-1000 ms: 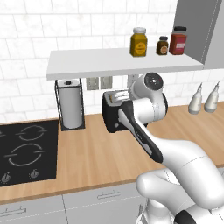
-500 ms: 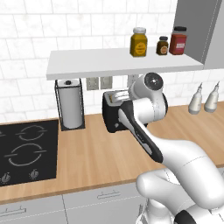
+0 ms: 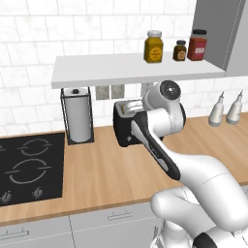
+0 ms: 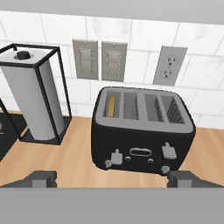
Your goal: Start the toaster. Once the lever pops up, take the bread to the plate on the dining counter.
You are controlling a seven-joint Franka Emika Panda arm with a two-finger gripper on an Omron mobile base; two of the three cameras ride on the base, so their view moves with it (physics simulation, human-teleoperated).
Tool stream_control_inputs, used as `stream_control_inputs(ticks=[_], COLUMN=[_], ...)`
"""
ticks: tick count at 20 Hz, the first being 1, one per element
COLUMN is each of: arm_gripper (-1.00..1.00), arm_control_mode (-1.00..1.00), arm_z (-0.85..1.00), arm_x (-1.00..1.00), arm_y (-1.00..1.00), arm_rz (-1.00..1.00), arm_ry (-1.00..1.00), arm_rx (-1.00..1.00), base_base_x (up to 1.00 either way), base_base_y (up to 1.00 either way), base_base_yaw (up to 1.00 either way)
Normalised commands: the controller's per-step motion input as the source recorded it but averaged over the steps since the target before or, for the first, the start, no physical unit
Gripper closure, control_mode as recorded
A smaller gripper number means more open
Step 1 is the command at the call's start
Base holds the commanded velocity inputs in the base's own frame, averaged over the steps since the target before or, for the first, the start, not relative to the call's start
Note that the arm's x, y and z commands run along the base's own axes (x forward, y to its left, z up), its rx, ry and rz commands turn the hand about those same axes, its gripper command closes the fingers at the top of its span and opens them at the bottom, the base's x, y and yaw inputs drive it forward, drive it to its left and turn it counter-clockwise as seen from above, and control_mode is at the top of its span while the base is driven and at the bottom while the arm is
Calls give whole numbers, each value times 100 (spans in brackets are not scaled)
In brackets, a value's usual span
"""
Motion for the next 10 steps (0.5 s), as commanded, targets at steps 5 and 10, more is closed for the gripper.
stream_control_inputs(ticks=[5,10], arm_gripper=[-100,-100], arm_control_mode=[-100,-100], arm_z=[0,0], arm_x=[0,0], arm_y=[0,0], arm_rz=[0,0], arm_ry=[0,0], arm_rx=[0,0], base_base_x=[0,0], base_base_y=[0,0], base_base_yaw=[0,0])
